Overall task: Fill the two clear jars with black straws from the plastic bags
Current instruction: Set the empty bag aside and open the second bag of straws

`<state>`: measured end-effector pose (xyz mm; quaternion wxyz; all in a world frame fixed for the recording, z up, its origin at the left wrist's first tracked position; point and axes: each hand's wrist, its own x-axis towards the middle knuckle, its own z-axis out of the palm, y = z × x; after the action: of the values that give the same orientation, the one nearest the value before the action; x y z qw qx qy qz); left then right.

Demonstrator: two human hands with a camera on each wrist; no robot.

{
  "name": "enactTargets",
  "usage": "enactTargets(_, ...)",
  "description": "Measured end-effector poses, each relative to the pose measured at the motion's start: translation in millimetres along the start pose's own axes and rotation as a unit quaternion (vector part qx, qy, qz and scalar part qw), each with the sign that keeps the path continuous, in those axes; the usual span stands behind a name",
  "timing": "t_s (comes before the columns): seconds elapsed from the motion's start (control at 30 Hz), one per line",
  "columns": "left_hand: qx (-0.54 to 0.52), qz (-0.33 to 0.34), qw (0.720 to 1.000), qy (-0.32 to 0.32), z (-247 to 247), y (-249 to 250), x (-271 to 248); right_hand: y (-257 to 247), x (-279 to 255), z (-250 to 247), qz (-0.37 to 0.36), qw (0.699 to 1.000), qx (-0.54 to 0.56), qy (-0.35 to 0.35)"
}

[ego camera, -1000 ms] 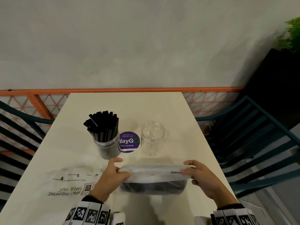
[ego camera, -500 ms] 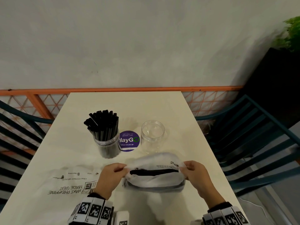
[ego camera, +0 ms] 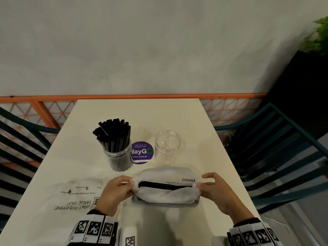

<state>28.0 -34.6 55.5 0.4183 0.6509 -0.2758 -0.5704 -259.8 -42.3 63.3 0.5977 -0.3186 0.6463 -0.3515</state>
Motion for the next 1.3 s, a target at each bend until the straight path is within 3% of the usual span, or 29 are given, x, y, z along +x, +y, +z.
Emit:
enactTargets(0.23,0.036,-0.054,0.996,-0.06,-3,3,3,13,8,1,0.058,0.998,-0.028,-0.028)
enactTargets(0.4,-0.162,-0.159,0.967,-0.118,-11,-1,2,15,12,-17,0.18,0.966,0.174,-0.065)
enactTargets(0.53,-0.195,-0.188,0.955,-0.118,-9,-5,-2,14,8,-27,0.191,0.954,0.213,-0.091)
enactTargets(0.7,-0.13,-0.109,0.979,-0.115,6,-5,-3,17,3,-24,0.138,0.981,0.064,-0.118)
enactTargets(0.77,-0.015,-0.076,0.988,-0.131,8,-7,-6,17,3,-25,0.09,0.989,-0.037,-0.113)
enactTargets(0.87,0.127,-0.041,0.982,-0.136,15,-8,-5,16,5,-24,0.055,0.988,-0.126,-0.076)
enactTargets(0.97,0.164,-0.048,0.981,-0.094,22,-5,1,16,10,-24,0.065,0.989,-0.125,-0.04)
enactTargets(1.1,0.166,-0.064,0.983,-0.048,24,-4,11,22,10,-22,0.115,0.99,-0.053,-0.056)
enactTargets(1.2,0.245,0.039,0.969,0.018,25,-14,17,23,7,-15,0.124,0.987,-0.069,-0.08)
enactTargets(1.3,0.359,0.186,0.913,0.051,29,-22,18,17,6,-7,0.073,0.976,-0.187,-0.084)
